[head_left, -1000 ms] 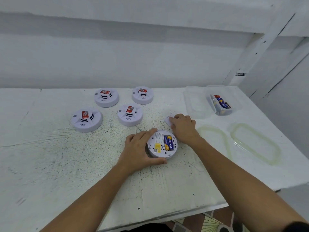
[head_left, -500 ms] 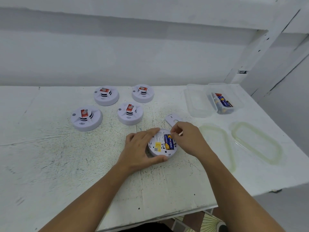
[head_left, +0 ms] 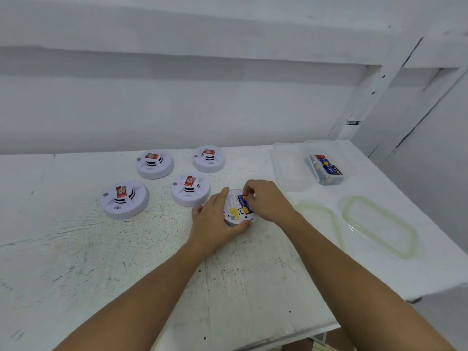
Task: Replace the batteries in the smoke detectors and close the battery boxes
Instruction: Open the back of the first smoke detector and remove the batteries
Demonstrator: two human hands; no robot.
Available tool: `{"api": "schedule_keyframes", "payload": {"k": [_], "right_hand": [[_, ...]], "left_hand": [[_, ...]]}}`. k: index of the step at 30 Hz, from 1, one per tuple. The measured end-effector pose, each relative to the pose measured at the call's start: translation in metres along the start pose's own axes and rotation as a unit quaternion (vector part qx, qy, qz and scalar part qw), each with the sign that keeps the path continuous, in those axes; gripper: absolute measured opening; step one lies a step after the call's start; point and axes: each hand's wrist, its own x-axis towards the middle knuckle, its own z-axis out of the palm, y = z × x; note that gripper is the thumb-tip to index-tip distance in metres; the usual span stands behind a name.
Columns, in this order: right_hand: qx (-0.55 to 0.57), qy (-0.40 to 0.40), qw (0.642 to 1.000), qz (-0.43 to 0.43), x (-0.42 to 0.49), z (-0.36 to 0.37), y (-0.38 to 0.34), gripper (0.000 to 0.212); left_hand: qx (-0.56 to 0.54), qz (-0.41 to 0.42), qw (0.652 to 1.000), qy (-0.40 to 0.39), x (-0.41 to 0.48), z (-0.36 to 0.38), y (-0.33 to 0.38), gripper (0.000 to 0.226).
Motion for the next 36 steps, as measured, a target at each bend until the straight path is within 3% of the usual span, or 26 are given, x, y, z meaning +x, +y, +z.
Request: {"api": "schedule_keyframes", "payload": {"k": [13,23,26,30,33,36], "right_hand": [[-0.08,-0.061,0.993,-0.066,0.03,0.001,0.007,0.01],[-0.008,-0.074,0.99,-0.117,0.032,-0.007,0.01,0.009],[0.137,-0.066,0.988,-0.038,0.042,-0.023,0.011,0.006],[0.362,0.042,0.925,0.108,0.083,-0.066,0.035,0.009],[0.307,0.091,0.93,0.181,0.108,-0.084,0.06,0.018],[0.189,0.06,0.954,0.224,0.124,-0.079,0.077,0.024]], "left_hand": [[0.05,0.03,0.997,0.06,0.01,0.013,-0.003,0.095],[-0.025,0.039,0.998,0.048,0.015,0.015,-0.008,0.094],[-0.032,0.033,0.998,0.041,0.014,0.013,-0.008,0.097],[-0.033,0.026,0.999,0.031,0.015,0.013,-0.008,0.099],[-0.036,0.018,0.999,0.028,0.016,0.014,-0.01,0.099],[-0.038,0.01,0.999,0.03,0.016,0.015,-0.013,0.099]]}}
